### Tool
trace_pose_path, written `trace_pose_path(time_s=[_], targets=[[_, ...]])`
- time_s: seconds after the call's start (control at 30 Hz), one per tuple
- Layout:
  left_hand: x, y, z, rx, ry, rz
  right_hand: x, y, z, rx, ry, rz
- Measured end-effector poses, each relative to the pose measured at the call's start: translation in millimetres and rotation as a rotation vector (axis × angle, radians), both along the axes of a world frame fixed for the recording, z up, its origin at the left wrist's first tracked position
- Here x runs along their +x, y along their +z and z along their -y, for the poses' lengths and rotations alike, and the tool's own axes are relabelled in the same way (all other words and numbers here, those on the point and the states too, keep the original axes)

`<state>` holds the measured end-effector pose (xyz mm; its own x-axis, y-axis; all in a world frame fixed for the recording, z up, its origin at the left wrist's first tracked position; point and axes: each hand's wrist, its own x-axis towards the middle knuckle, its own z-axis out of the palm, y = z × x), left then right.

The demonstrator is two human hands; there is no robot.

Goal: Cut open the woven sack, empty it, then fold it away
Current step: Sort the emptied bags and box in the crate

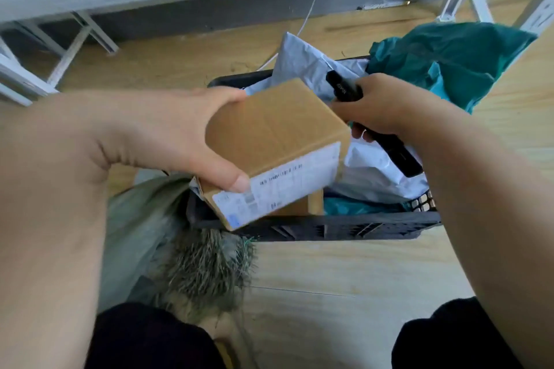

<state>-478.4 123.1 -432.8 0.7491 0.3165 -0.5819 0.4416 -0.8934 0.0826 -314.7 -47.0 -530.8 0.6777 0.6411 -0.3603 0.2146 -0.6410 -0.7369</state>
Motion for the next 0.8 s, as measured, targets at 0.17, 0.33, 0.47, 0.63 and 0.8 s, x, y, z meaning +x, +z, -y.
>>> trace_pose_path(time_s=[0.17, 0.33, 0.47, 0.63, 0.8], targets=[[29.5, -45.9, -24.7, 0.031, 0.228, 0.365, -0.9, -0.5, -18.7, 0.107, -0.167, -0.006], [40.3, -107.7, -28.9, 0.066, 0.04, 0.58, -4.3, -9.1, -32.4, 0.089, -0.22, 0.018], [40.0, -129.1, -34.7, -0.041, 0.037, 0.665, -9.3, -10.2, -41.4, 0.102, -0.229, 0.103], [29.7, -149.0, -36.0, 0.022, 0.274, 0.759, -20.5, -10.8, -66.3, 0.134, -0.172, 0.232], [31.3, -166.0, -54.8, 0.031, 0.303, 0.609, -38.2, -29.0, -102.3, 0.039, -0.002, 0.266]])
